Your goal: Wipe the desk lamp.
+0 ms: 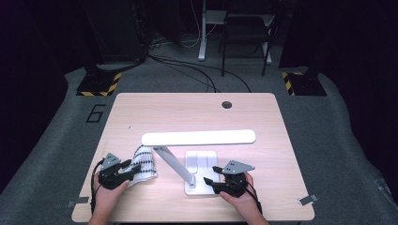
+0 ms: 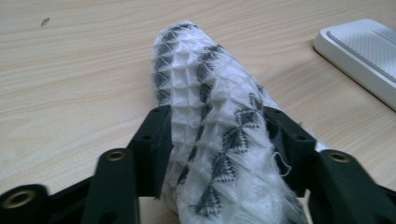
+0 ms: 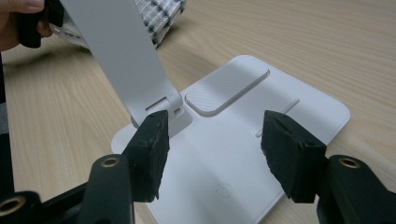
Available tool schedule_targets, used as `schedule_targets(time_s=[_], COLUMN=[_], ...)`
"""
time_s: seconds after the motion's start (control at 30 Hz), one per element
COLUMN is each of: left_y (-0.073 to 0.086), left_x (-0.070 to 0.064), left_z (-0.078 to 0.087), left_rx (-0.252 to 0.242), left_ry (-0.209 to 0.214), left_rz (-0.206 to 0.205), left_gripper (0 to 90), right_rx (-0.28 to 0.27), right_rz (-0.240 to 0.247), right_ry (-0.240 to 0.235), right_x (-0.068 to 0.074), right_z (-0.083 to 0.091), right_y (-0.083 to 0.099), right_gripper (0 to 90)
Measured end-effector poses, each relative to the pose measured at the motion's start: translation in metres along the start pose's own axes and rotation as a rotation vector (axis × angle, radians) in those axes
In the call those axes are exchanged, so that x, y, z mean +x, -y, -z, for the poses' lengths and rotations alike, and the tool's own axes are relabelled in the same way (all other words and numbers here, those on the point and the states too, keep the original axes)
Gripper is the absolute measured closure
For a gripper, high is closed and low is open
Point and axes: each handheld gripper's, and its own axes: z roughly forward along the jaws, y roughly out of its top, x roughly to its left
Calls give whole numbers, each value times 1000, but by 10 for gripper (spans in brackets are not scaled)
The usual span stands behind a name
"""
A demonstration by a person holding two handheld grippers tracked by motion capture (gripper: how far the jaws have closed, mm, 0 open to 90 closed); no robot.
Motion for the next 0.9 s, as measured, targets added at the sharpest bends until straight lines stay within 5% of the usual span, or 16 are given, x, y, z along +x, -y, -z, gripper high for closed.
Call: schedule_targets(time_s=[0.3, 0.9], left_y=[-5, -17], left_x=[-5, -22], left_z=[4, 19], left_rx=[21, -39], left_ry=[-1, 11], left_rz=[-26, -54], left_gripper=[299, 287], right_rx=[0, -8], right_rz=[2, -24], right_ry=[14, 28], right_x=[-1, -6], right_z=[1, 6], right_y=[1, 3], right_gripper=[410, 405])
